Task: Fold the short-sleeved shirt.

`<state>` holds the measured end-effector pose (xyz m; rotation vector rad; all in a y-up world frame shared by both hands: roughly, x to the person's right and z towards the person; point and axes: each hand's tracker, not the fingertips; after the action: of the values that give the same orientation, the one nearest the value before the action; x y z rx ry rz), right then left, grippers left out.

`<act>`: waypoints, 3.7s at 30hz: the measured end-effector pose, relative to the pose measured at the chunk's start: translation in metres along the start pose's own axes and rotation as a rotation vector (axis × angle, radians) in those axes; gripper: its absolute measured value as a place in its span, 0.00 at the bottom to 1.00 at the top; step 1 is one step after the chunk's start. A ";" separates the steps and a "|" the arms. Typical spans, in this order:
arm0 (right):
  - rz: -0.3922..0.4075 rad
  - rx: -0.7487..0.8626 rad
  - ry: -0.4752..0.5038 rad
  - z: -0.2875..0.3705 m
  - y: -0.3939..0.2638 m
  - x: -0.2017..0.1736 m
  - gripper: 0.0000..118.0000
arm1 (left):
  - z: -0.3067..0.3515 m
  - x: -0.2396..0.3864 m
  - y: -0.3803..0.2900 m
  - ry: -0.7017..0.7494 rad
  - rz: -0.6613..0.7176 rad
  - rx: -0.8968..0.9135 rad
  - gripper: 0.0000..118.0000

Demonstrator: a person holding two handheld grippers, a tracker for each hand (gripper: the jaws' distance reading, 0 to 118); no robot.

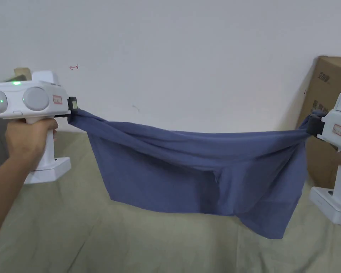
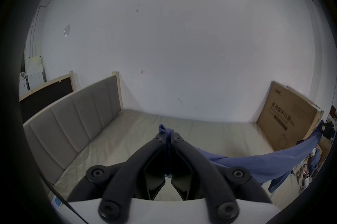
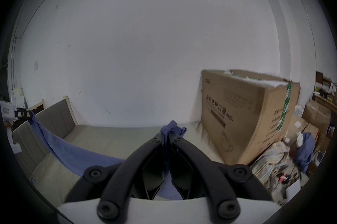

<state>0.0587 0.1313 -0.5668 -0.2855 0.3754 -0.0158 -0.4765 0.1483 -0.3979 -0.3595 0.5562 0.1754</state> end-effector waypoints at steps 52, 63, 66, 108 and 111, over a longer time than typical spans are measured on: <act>-0.156 -0.783 -0.160 0.200 -0.421 0.054 0.04 | 0.176 -0.117 -0.447 0.168 0.008 -0.724 0.04; 0.073 -0.237 -0.110 0.240 -0.260 -0.003 0.69 | 0.229 -0.055 -0.316 -0.001 0.062 -0.236 0.82; 0.126 -0.092 -0.121 0.256 -0.221 -0.020 0.69 | 0.245 -0.031 -0.283 -0.014 0.043 -0.060 0.82; 0.209 -0.110 -0.147 0.086 -0.233 -0.018 0.00 | -0.138 0.006 -0.314 -0.051 -0.097 -0.638 0.81; 0.202 -0.140 -0.154 0.075 -0.242 -0.013 0.00 | -0.151 0.013 -0.326 -0.085 -0.115 -0.703 0.67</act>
<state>0.0829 -0.0798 -0.4282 -0.3838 0.2512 0.2304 -0.4542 -0.2086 -0.4310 -1.0601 0.3735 0.2726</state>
